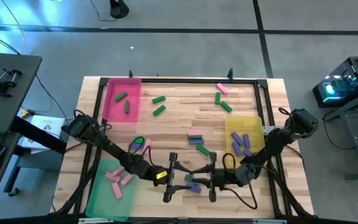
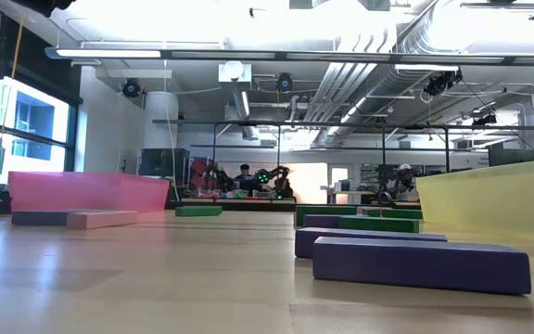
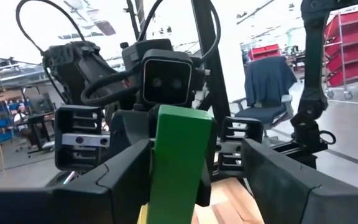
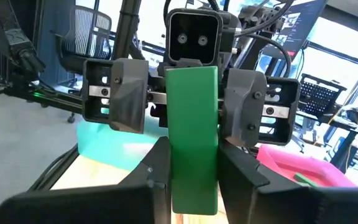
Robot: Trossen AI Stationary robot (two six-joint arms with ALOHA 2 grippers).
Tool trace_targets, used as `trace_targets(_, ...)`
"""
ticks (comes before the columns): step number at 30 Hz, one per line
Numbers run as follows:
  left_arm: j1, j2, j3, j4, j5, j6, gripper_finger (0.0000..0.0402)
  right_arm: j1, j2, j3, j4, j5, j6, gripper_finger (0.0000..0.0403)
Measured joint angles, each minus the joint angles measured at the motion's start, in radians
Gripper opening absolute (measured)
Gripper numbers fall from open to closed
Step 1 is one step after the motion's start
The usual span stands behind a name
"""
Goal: Sort blocks
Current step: Put the green block into the pink bin
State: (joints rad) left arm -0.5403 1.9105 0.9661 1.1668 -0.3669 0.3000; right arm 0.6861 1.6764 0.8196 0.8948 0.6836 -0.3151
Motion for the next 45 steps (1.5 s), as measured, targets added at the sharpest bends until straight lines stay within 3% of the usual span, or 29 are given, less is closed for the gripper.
trace_targets(7, 0.017, 0.0, 0.007, -0.01, 0.025, -0.011, 0.0178, 0.0, 0.0, 0.0, -0.018, -0.003, 0.027, 0.0069)
trace_targets(13, 0.018, 0.0, 0.007, -0.023, 0.038, -0.01, 0.0078, 0.002, 0.0, 0.0, -0.051, -0.012, 0.082, 0.0094)
trace_targets(17, 0.009, 0.0, 0.007, -0.042, 0.012, 0.012, 0.0073, 0.0, 0.0, 0.002, -0.1, -0.022, 0.147, 0.012)
trace_targets(20, 0.001, -0.021, 0.025, -0.144, -0.048, 0.009, 0.0073, -0.001, 0.0, 0.002, -0.152, -0.012, 0.189, 0.0129)
trace_targets(24, -0.014, -0.052, 0.079, -0.37, -0.175, 0.008, 0.0073, -0.002, 0.0, 0.002, -0.215, 0.048, 0.252, 0.0133)
trace_targets(28, -0.031, -0.1, 0.14, -0.651, -0.397, -0.022, 0.0073, 0.008, 0.0, 0.002, -0.293, 0.221, 0.312, 0.0134)
trace_targets(31, -0.032, -0.162, 0.162, -0.921, -0.594, -0.144, 0.0073, 0.029, 0.0, 0.002, -0.335, 0.317, 0.347, 0.0135)
trace_targets(33, -0.011, -0.216, 0.163, -1.132, -0.673, -0.29, 0.0073, 0.043, 0.0, 0.002, -0.345, 0.322, 0.361, 0.0135)
trace_targets(37, 0.087, -0.345, 0.162, -1.615, -0.68, -0.677, 0.0073, 0.067, 0.0, 0.001, -0.354, 0.308, 0.369, 0.0135)
trace_targets(40, 0.225, -0.427, 0.162, -1.953, -0.629, -0.92, 0.0073, 0.077, 0.0, 0.001, -0.36, 0.308, 0.388, 0.0135)
trace_targets(42, 0.353, -0.471, 0.162, -2.104, -0.537, -1.01, 0.0073, 0.08, 0.0, 0.001, -0.367, 0.307, 0.396, 0.0135)
trace_targets(45, 0.57, -0.501, 0.162, -2.226, -0.402, -1.005, 0.0073, 0.08, 0.0, 0.001, -0.379, 0.306, 0.397, 0.0135)
